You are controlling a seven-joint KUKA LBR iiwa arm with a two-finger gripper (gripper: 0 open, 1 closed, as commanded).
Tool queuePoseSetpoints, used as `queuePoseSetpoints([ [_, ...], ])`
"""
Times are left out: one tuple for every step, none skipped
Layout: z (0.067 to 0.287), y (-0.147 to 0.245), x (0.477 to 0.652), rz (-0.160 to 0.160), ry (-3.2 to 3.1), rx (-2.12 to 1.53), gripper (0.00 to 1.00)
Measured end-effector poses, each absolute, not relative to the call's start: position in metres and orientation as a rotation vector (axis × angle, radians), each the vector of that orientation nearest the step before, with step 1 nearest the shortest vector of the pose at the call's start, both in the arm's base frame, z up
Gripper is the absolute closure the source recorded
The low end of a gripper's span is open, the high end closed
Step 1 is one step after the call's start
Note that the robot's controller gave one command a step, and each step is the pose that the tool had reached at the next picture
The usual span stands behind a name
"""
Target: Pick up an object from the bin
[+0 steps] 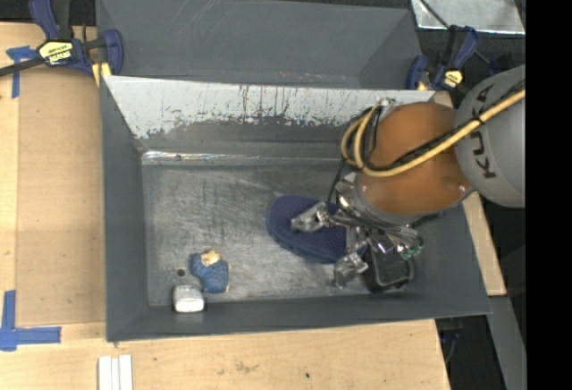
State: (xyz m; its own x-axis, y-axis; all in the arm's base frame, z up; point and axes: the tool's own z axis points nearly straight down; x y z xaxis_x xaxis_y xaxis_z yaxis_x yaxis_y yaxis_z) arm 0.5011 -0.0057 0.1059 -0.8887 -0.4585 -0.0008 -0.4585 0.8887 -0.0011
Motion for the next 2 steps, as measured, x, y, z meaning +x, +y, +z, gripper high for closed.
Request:
queuePoseSetpoints([
  [0.077, 0.009, 0.519, 0.001, 3.108, -0.424, 0.00],
  [0.114, -0.006, 0.527, 0.000, 3.132, 0.128, 0.00],
])
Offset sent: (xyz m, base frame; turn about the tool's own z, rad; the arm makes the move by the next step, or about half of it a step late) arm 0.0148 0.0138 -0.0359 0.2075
